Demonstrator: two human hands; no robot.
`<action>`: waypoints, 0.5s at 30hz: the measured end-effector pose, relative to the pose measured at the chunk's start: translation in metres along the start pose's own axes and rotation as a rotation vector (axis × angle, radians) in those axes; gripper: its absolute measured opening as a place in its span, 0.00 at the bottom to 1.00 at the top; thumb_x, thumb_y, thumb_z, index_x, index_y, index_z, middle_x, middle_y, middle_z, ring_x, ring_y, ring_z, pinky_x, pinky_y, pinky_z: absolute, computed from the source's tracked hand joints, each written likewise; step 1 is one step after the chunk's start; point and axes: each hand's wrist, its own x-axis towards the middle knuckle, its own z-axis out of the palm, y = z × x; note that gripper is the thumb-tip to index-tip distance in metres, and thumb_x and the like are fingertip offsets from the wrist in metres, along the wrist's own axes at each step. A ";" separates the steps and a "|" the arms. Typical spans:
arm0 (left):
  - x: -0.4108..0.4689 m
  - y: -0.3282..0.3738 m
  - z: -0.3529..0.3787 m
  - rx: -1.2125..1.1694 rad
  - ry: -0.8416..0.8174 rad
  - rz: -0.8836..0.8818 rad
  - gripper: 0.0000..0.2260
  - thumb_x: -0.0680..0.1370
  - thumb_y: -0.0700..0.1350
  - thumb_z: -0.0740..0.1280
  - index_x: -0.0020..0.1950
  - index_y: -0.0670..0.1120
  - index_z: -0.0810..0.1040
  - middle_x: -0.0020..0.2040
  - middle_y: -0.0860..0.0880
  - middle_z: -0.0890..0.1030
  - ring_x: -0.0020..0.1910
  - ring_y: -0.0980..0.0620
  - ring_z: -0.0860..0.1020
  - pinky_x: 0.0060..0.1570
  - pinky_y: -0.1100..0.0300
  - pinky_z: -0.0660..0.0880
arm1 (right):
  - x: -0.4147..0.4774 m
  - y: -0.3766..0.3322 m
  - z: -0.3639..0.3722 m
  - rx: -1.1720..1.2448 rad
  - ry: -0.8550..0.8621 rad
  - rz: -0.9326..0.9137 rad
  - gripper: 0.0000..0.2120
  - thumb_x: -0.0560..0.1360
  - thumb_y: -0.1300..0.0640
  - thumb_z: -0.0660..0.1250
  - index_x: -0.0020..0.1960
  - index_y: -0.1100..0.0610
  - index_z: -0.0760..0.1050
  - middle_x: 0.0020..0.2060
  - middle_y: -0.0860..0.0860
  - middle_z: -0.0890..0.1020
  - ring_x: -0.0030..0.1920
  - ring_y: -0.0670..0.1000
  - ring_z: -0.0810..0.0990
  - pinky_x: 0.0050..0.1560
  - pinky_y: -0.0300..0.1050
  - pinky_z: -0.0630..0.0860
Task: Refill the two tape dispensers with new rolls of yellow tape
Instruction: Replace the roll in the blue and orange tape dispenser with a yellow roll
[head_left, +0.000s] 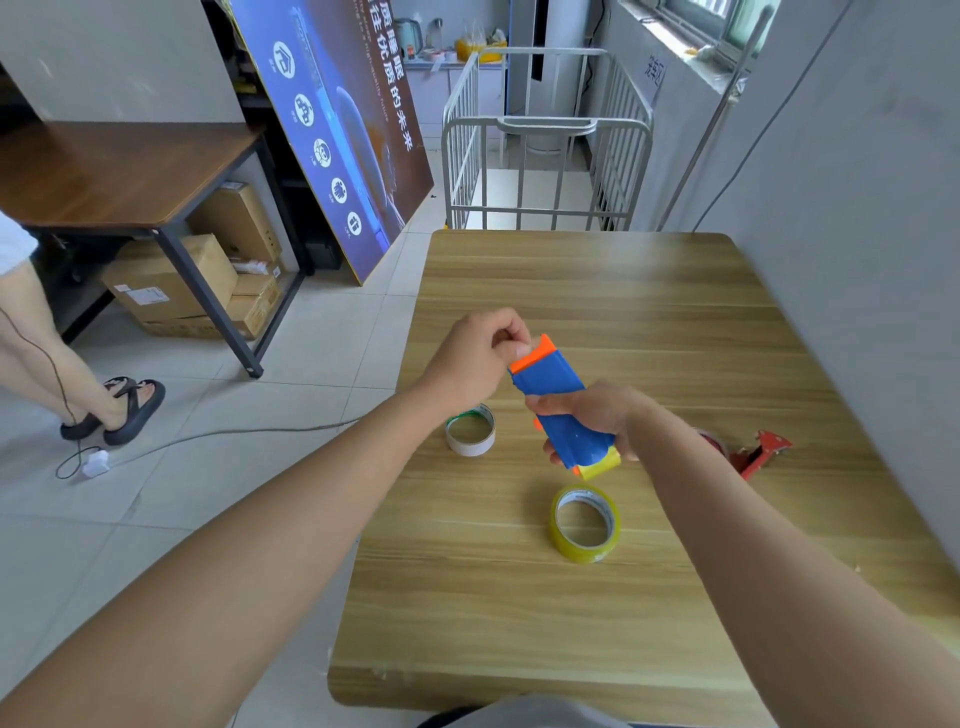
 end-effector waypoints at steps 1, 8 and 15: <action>-0.003 -0.001 0.004 0.008 -0.014 0.011 0.07 0.74 0.35 0.65 0.39 0.45 0.75 0.35 0.53 0.77 0.36 0.59 0.72 0.43 0.62 0.72 | 0.000 -0.002 0.001 0.023 -0.001 -0.003 0.18 0.73 0.49 0.71 0.51 0.64 0.75 0.36 0.58 0.82 0.32 0.54 0.82 0.32 0.43 0.80; -0.005 -0.014 0.023 0.056 -0.029 0.038 0.06 0.74 0.32 0.63 0.42 0.37 0.79 0.53 0.44 0.82 0.66 0.54 0.72 0.61 0.58 0.70 | 0.002 -0.011 0.001 0.140 -0.053 -0.057 0.11 0.74 0.62 0.68 0.54 0.64 0.73 0.37 0.59 0.82 0.34 0.55 0.82 0.34 0.44 0.81; -0.007 -0.026 0.033 0.255 0.015 0.215 0.09 0.75 0.33 0.62 0.49 0.35 0.81 0.51 0.39 0.80 0.54 0.41 0.75 0.50 0.69 0.64 | 0.012 -0.003 -0.003 0.360 -0.112 -0.072 0.11 0.74 0.68 0.62 0.57 0.65 0.73 0.41 0.61 0.81 0.37 0.57 0.83 0.35 0.45 0.82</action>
